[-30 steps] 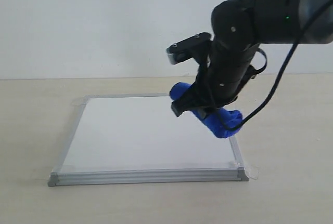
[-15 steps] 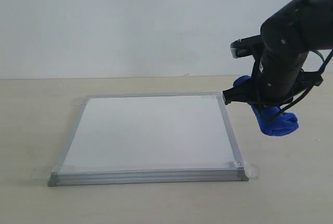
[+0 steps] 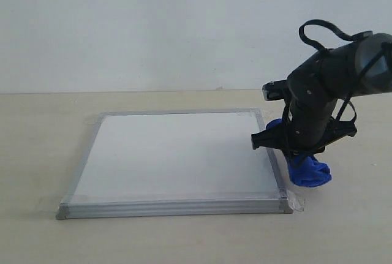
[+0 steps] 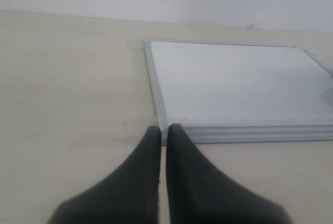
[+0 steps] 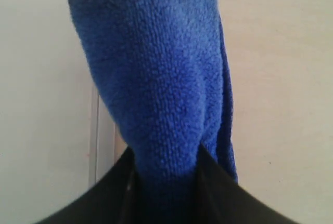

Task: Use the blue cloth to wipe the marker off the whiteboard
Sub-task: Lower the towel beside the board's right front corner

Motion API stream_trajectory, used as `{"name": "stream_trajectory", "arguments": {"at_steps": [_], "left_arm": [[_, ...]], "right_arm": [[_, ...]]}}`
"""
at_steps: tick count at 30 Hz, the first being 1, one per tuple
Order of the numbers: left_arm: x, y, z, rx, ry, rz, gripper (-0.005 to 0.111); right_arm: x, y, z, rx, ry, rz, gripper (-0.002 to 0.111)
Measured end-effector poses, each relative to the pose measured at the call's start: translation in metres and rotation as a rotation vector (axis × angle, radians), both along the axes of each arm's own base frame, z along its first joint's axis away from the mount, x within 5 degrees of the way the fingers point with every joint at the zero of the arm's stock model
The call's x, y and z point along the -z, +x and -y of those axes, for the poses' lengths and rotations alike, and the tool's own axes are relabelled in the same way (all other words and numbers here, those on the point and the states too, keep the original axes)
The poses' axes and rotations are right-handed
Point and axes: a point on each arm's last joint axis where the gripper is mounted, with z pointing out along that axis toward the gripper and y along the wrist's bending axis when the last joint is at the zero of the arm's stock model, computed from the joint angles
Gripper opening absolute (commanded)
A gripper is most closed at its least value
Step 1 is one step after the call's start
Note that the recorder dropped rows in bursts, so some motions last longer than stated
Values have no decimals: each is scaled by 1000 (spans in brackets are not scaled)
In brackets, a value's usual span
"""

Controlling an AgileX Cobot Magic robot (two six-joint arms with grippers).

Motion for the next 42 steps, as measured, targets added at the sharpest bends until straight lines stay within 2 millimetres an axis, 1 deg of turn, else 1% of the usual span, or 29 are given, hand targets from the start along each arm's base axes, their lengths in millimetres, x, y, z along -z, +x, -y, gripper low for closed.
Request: {"name": "stream_trajectory", "arguments": {"at_steps": [10,16,19,21,23,25,28,33,34,35,37,38,42], "left_arm": [[0,0,0,0,0,0,4],[0,0,0,0,0,0,4],[0,0,0,0,0,0,4],[0,0,0,0,0,0,4],[0,0,0,0,0,0,4],[0,0,0,0,0,0,4],[0,0,0,0,0,0,4],[0,0,0,0,0,0,4],[0,0,0,0,0,0,4],[0,0,0,0,0,0,4],[0,0,0,0,0,0,4],[0,0,0,0,0,0,4],[0,0,0,0,0,0,4]], "right_arm": [[12,8,1,72,4,55,-1],[19,10,-1,71,13,60,-1],[19,11,-2,62,29,75,1],[19,12,-3,55,33,84,6],[19,12,-3,45,32,85,14],[19,12,-3,38,31,86,25],[19,12,-3,36,29,86,37],[19,12,-3,32,27,86,38],[19,12,-3,27,24,86,40],[19,12,-3,20,22,88,44],[18,13,-4,11,23,91,58],[18,13,-4,8,24,93,63],[18,13,-4,6,23,95,62]]}}
